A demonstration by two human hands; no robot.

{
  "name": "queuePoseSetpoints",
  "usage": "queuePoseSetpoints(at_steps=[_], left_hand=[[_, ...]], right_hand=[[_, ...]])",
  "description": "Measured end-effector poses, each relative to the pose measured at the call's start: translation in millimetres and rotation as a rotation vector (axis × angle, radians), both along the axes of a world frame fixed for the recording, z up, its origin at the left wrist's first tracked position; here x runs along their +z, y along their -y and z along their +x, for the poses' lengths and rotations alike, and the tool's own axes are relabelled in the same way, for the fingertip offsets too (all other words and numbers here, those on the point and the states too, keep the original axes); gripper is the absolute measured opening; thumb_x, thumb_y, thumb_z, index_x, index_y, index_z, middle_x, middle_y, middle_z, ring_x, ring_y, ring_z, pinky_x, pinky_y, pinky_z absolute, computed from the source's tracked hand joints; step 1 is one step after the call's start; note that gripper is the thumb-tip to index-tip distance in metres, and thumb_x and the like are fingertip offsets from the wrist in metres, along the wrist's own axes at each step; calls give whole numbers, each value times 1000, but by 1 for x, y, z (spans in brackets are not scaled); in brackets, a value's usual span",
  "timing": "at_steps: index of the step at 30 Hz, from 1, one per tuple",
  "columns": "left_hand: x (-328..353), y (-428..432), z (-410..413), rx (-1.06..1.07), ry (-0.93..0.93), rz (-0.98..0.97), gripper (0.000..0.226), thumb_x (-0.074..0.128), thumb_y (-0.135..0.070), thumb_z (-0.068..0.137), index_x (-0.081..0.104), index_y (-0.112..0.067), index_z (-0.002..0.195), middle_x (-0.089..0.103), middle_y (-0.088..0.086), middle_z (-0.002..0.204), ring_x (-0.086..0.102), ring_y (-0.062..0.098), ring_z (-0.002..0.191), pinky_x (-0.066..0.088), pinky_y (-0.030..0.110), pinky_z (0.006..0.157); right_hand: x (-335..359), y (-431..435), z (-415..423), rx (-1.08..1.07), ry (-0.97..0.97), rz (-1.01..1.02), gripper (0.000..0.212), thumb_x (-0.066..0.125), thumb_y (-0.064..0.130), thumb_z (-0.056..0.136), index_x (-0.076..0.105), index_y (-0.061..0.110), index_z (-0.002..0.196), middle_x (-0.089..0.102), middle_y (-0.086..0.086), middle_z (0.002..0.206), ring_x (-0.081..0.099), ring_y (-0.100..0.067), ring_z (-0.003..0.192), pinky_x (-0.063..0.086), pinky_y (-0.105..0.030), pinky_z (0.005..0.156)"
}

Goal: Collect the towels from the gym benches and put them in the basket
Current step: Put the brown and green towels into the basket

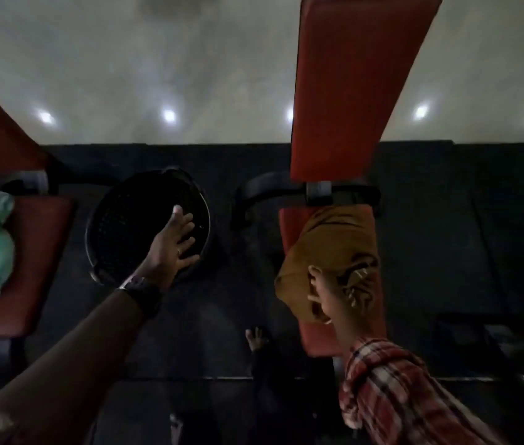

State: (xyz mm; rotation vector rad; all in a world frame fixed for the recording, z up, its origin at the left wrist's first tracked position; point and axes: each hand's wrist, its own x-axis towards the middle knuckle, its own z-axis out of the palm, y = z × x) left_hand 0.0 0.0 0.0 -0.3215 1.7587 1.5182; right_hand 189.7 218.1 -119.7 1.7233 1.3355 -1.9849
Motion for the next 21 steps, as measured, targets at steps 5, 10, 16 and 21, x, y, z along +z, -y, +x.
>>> queuePoseSetpoints(at_steps=[5, 10, 16, 21], left_hand=[[-39, 0, -2, 9, 55, -91, 67, 30, -64, 95, 43, -22, 147, 38, 5, 155, 36, 29, 142, 38, 53, 109], [-64, 10, 4, 17, 127, -130, 68, 28, -63, 95, 42, -22, 147, 39, 5, 155, 36, 29, 142, 39, 52, 108], [-64, 25, -5, 29, 134, -186, 67, 25, -61, 96, 43, -21, 146, 40, 7, 154, 37, 30, 141, 36, 56, 111], [-59, 39, -12, 63, 131, -183, 68, 25, -63, 95, 44, -21, 145, 42, 7, 152, 39, 30, 140, 41, 53, 104]], right_hand=[[-33, -6, 13, -8, 91, -38, 44, 48, 25, 101, 44, 19, 145, 41, -6, 149, 41, -34, 135, 39, -55, 108], [-53, 1, 25, -126, -12, -15, 39, 59, 27, 96, 60, 5, 127, 64, -16, 127, 57, -37, 120, 48, -42, 96], [-75, -6, 40, 308, -8, 125, 53, 58, 11, 94, 41, 18, 144, 51, -5, 142, 50, -25, 128, 42, -45, 108], [-93, -8, 13, -93, 51, -131, 40, 45, 28, 102, 51, 11, 137, 55, -8, 131, 51, -28, 125, 39, -46, 110]])
